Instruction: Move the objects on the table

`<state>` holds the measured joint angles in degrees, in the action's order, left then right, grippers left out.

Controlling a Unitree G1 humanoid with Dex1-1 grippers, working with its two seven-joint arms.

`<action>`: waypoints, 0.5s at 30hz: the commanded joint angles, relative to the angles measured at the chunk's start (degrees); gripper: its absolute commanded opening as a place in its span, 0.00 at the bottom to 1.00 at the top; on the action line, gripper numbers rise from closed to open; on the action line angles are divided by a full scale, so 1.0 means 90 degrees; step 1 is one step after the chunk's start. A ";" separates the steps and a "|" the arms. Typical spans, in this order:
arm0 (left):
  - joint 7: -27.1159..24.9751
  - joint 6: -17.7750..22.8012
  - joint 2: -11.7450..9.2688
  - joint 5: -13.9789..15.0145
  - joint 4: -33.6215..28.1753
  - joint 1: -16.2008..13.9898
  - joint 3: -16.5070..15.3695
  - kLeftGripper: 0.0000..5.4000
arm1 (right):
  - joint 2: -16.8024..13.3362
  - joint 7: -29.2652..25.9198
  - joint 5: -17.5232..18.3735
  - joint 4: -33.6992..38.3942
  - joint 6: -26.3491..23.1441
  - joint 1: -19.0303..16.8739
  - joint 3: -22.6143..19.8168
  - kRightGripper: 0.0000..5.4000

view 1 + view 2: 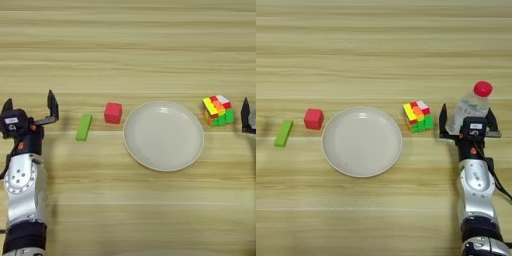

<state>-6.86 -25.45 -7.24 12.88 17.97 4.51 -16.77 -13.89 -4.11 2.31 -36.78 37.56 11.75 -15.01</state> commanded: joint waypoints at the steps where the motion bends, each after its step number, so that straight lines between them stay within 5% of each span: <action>1: 0.0043 -0.0016 -0.0029 -0.0082 0.0091 0.0090 0.0015 1.00 | -0.0100 -0.0023 0.0034 0.0297 -0.0166 -0.0035 0.0044 0.99; 15: 0.0104 -0.0031 0.0050 -0.0182 0.0170 0.0146 0.0080 1.00 | -0.0501 0.0202 -0.0269 0.2304 -0.0811 -0.0084 -0.0048 0.99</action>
<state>-6.32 -25.54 -7.15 11.65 18.82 5.37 -16.46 -17.57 -2.84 0.45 -19.00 32.15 11.63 -15.17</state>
